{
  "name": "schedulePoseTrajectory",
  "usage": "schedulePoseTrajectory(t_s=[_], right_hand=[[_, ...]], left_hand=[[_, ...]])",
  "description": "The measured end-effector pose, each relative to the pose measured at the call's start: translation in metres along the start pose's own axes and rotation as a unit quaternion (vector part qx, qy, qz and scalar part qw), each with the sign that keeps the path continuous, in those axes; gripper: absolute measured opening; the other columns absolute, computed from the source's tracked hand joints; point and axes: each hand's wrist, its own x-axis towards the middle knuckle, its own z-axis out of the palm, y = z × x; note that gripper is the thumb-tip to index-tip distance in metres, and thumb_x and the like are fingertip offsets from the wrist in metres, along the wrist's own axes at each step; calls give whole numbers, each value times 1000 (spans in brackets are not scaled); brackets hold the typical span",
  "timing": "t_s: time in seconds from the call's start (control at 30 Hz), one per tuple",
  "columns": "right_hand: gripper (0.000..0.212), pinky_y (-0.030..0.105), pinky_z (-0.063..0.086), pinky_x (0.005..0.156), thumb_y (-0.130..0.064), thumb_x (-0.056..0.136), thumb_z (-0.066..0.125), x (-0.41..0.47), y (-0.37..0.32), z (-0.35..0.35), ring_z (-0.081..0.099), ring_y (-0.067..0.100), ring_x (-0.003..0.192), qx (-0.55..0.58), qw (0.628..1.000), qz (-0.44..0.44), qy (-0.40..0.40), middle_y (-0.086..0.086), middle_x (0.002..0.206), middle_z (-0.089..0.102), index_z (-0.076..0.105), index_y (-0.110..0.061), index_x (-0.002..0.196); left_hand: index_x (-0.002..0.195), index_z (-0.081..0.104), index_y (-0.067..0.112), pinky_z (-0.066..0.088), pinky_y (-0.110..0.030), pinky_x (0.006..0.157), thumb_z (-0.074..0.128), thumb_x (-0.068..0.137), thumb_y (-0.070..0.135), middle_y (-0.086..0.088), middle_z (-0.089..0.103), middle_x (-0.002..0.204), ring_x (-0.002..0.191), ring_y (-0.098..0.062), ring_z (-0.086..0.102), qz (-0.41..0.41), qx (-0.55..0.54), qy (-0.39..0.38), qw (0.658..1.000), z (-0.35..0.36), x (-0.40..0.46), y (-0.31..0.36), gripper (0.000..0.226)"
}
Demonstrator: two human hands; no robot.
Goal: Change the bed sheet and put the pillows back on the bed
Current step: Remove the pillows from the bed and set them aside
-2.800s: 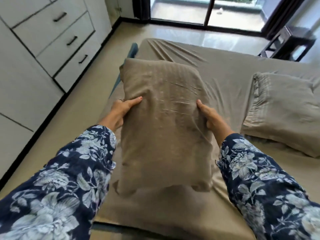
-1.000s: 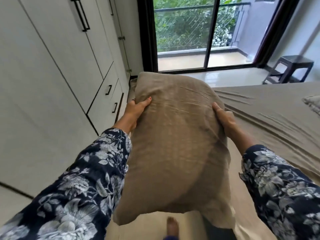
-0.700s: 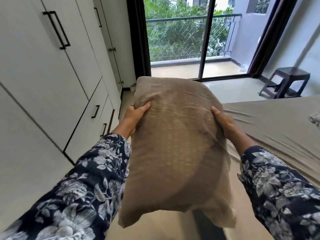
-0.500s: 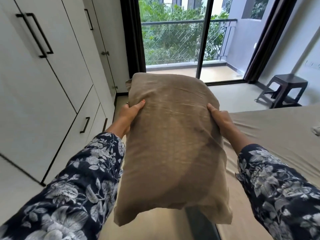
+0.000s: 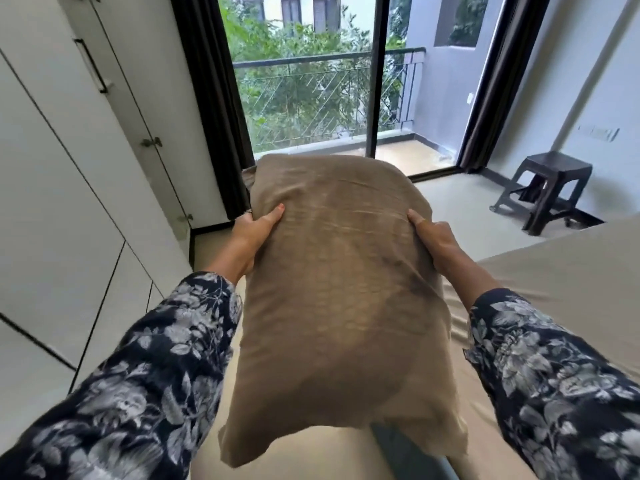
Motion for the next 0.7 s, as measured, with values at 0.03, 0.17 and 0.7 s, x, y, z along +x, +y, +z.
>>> schedulePoseTrajectory(t_s=[0.03, 0.17, 0.7], right_hand=[[82, 42, 42, 103, -64, 80, 57, 13, -4, 7, 54, 32, 116, 1, 1000, 5, 2, 15, 132, 54, 49, -1, 131], [81, 41, 42, 103, -62, 81, 58, 93, -18, 39, 53, 33, 117, 13, 999, 12, 40, 17, 133, 53, 47, 1, 132], [93, 37, 43, 100, -66, 73, 65, 391, -109, 89, 53, 31, 117, 37, 991, 56, 116, 14, 134, 52, 46, 0, 134]], left_hand=[[132, 48, 9, 44, -26, 82, 71, 84, 40, 0, 57, 118, 97, -16, 55, 0, 0, -4, 1000, 2, 21, 1, 61], [130, 51, 8, 45, -26, 79, 71, 84, 42, -2, 59, 115, 96, -16, 56, 4, 20, -32, 999, 23, 124, 7, 60], [125, 55, 9, 44, -27, 80, 75, 79, 43, -3, 61, 111, 96, -19, 58, 39, 90, -164, 982, 163, 470, 79, 60]])
